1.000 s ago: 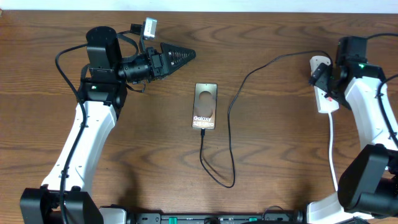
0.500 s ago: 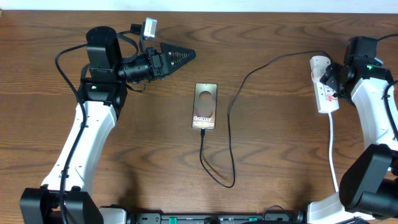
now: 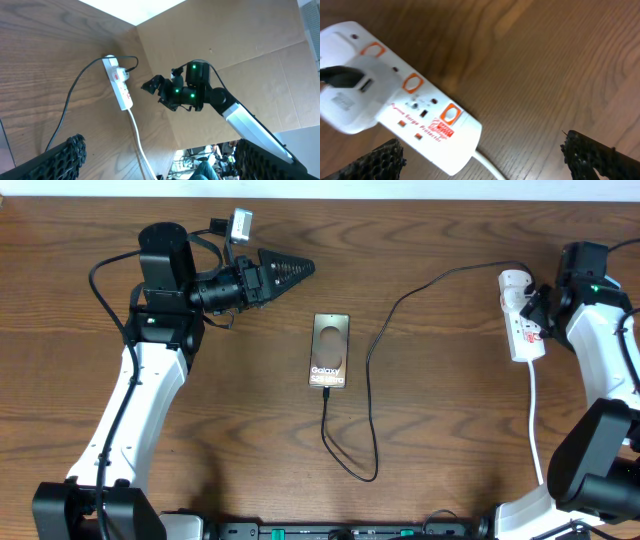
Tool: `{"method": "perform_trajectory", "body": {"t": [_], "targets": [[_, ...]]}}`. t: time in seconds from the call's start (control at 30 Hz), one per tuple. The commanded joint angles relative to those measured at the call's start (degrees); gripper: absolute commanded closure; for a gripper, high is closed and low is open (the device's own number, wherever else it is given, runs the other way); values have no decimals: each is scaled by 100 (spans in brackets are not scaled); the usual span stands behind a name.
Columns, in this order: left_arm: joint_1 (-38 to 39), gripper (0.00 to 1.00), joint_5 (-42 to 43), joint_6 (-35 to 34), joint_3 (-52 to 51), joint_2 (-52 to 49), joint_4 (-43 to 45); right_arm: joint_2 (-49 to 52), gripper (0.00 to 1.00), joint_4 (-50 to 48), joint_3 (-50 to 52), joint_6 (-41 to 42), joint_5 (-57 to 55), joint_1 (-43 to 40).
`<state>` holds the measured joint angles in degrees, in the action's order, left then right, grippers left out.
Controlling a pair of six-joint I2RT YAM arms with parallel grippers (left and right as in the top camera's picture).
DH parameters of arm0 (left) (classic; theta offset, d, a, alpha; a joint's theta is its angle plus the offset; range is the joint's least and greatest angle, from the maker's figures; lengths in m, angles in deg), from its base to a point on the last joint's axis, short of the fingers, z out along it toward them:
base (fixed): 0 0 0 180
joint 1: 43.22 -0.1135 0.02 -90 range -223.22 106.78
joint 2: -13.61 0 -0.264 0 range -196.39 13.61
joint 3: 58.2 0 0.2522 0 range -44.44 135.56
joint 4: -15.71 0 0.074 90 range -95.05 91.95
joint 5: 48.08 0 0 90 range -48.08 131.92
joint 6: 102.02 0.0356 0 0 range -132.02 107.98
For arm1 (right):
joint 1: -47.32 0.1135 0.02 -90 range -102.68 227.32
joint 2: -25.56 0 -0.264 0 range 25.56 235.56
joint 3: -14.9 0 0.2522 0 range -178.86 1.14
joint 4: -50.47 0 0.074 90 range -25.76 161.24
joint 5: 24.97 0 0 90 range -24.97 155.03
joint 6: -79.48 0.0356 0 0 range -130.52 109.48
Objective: Plug charger to phone and switch on socket
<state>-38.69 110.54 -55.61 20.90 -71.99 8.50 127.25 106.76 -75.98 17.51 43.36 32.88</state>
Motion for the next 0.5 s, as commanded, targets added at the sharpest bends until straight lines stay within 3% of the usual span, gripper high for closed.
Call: {"method": "perform_trajectory", "body": {"t": [0.0, 0.47], "targets": [[-20, 5, 9, 50, 50, 94, 22, 216, 1, -31, 39, 22, -26, -199], [-20, 5, 11, 50, 50, 94, 20, 1211, 1, -660, 39, 24, 507, -431]]}}
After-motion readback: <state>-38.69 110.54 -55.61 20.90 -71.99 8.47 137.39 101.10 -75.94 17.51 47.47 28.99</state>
